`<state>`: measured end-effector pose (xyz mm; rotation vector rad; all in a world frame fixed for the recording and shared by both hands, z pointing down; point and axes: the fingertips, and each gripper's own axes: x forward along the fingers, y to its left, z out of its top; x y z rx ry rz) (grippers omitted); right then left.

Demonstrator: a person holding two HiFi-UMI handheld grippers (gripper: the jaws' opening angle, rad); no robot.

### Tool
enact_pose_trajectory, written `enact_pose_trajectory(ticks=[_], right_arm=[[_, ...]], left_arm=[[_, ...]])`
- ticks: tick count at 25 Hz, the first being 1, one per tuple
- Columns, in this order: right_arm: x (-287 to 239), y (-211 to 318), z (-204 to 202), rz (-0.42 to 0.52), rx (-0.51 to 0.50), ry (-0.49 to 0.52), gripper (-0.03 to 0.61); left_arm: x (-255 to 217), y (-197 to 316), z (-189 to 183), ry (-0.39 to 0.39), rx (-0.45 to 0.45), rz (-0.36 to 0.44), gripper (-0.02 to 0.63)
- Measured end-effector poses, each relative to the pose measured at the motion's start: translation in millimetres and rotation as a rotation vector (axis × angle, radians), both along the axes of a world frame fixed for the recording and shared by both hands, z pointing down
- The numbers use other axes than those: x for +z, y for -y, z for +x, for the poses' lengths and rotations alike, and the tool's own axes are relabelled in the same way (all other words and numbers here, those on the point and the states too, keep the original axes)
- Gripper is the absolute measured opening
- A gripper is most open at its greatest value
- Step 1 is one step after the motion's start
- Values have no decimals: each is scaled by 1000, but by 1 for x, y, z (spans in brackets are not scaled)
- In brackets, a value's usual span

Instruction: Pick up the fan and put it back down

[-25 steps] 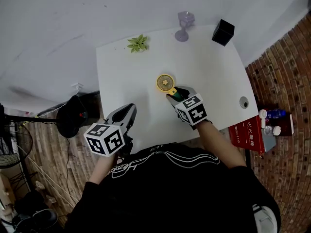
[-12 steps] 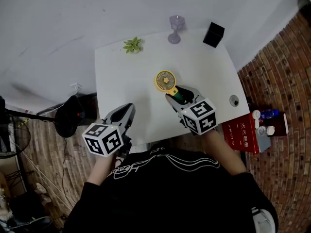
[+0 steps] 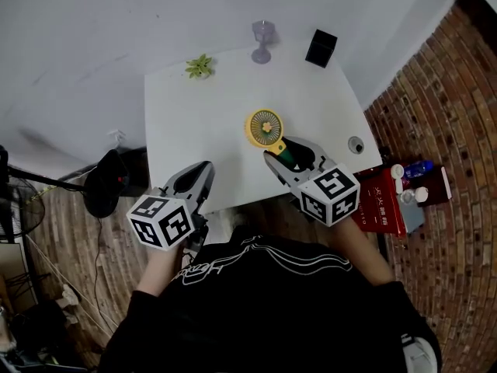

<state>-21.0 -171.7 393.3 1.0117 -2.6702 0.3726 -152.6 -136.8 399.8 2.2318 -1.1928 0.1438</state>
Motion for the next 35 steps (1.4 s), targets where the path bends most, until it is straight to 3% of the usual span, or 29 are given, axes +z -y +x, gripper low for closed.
enact_pose_trajectory(ticks=[17, 35], right_arm=[[-32, -87, 37, 42, -32, 91, 181], [-24, -78, 40, 33, -52, 66, 181]], left_arm=[[-27, -65, 45, 8, 26, 59, 34], [-26, -58, 59, 16, 29, 55, 34]])
